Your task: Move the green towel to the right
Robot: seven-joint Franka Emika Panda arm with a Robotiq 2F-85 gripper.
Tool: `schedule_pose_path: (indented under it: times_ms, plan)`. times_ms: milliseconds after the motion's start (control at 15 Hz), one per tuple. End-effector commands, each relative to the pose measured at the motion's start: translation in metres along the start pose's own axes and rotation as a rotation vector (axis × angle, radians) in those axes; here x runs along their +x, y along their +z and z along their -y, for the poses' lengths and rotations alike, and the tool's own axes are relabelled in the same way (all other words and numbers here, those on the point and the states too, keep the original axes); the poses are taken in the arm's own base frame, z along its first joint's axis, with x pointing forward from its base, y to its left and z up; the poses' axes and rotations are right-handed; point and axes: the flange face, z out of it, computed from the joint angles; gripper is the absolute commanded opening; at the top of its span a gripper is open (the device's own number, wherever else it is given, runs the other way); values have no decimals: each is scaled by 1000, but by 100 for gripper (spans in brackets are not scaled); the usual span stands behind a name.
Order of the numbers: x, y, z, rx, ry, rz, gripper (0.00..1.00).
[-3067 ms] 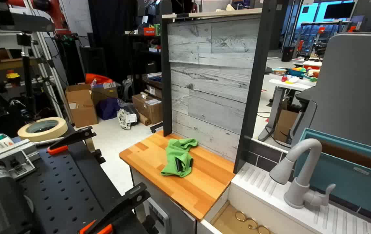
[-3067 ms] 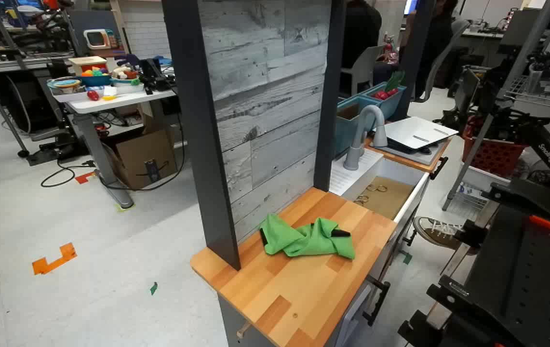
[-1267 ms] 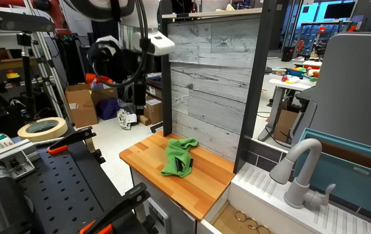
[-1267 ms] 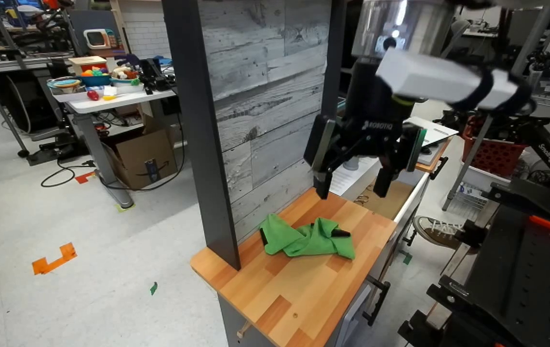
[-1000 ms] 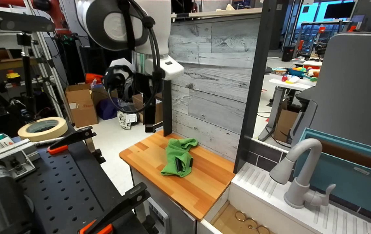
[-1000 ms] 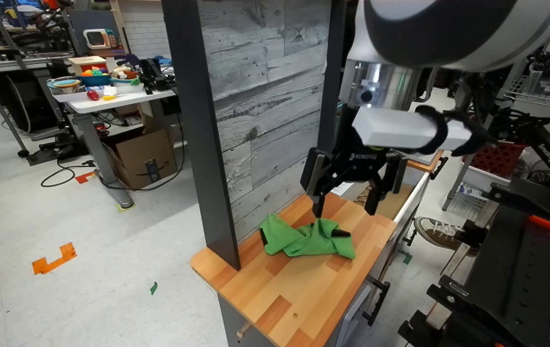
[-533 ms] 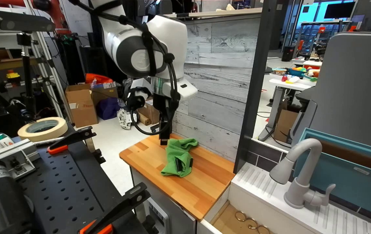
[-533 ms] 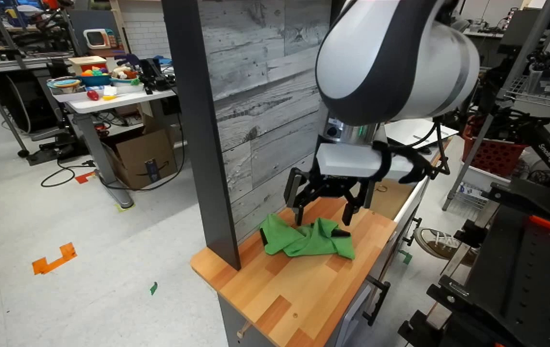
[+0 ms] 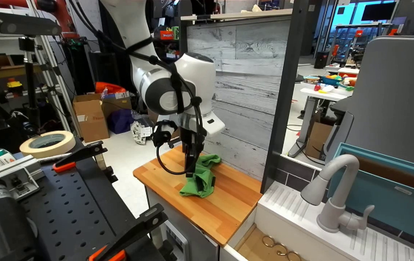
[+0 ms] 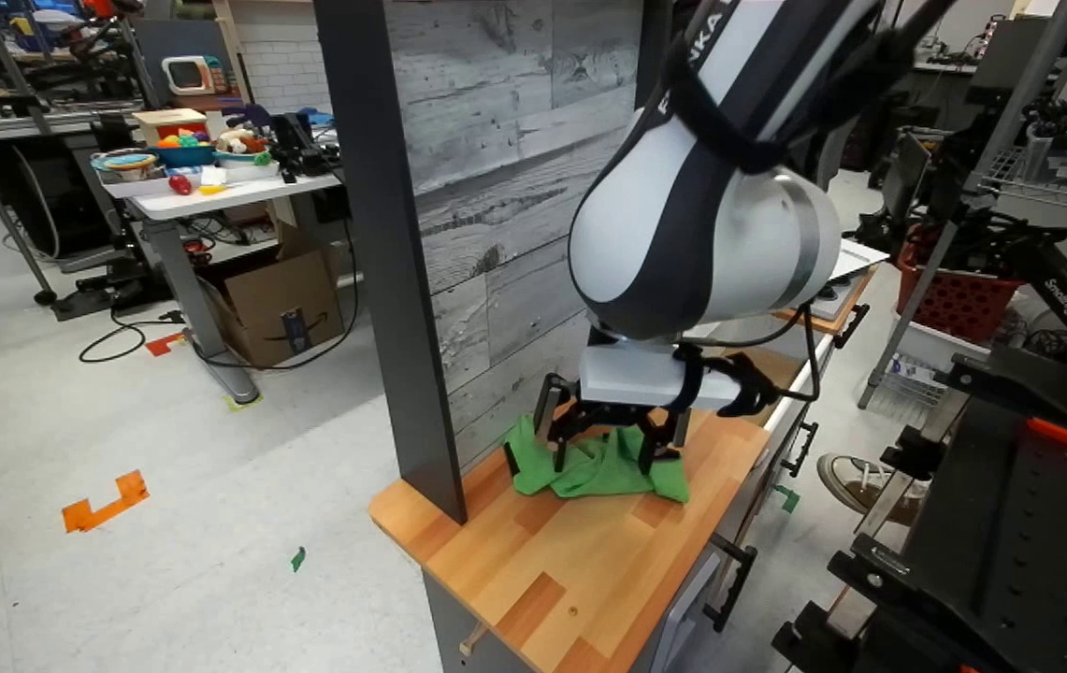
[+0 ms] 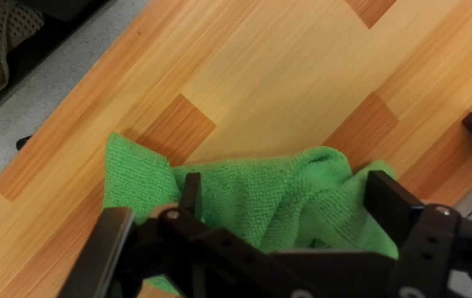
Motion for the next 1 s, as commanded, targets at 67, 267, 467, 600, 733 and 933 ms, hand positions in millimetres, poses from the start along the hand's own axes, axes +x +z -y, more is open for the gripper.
schedule_pose_path:
  times_ms: [67,267,467,600,733,933]
  plan:
    - [19,31,1,45,37,-58,100]
    - [25,50,-7,42,50,-54,100]
    - [33,58,-19,30,61,-48,100]
    - [40,59,-28,26,77,-46,100]
    - [49,61,-40,25,102,-47,100]
    - [65,59,-60,28,150,-46,100]
